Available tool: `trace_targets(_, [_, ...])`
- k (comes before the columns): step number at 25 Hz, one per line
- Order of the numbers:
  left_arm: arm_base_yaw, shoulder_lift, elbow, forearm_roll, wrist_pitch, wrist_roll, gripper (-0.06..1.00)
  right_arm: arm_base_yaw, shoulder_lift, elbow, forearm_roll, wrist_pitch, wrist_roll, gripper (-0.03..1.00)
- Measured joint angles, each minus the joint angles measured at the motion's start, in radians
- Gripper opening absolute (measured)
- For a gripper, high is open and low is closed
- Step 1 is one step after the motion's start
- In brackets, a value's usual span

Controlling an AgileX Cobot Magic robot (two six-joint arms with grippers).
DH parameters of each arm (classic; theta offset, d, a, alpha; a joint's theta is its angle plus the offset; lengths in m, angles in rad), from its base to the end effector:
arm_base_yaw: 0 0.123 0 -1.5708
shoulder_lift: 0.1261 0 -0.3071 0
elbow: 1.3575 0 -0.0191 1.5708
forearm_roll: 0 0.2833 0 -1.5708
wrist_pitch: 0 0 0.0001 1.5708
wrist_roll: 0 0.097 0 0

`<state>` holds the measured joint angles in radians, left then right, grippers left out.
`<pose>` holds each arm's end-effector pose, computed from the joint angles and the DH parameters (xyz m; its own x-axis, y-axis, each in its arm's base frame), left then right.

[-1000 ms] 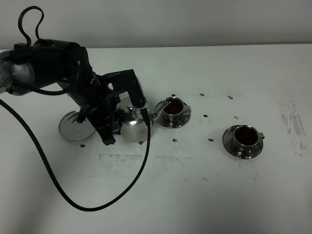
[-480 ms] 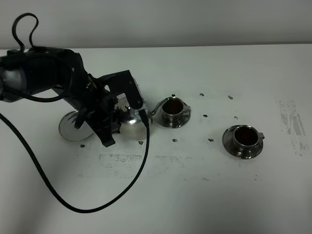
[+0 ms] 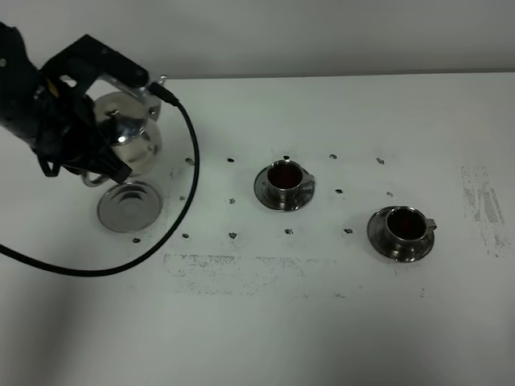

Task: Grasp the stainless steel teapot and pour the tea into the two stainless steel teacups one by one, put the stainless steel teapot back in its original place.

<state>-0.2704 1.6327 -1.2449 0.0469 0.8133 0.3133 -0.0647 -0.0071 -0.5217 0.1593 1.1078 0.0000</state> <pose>0.3636 -0.0973 0.2720 -0.7280 0.5531 -0.4052 0.5304 0.8288 0.1783 0.0010 0.0137 0.2937 -0.4699 0.1014 -0.8769 -0.0276 0.9912 0.1295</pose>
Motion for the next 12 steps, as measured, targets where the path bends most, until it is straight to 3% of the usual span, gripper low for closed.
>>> trace_targets(4, [0.056, -0.002, 0.050, -0.019, 0.012, -0.027, 0.19, 0.000, 0.000, 0.000, 0.000, 0.000, 0.000, 0.40])
trace_targets(12, [0.104, 0.038, 0.129, -0.055, -0.081, -0.028, 0.19, 0.000, 0.000, 0.000, 0.000, 0.000, 0.000, 0.40])
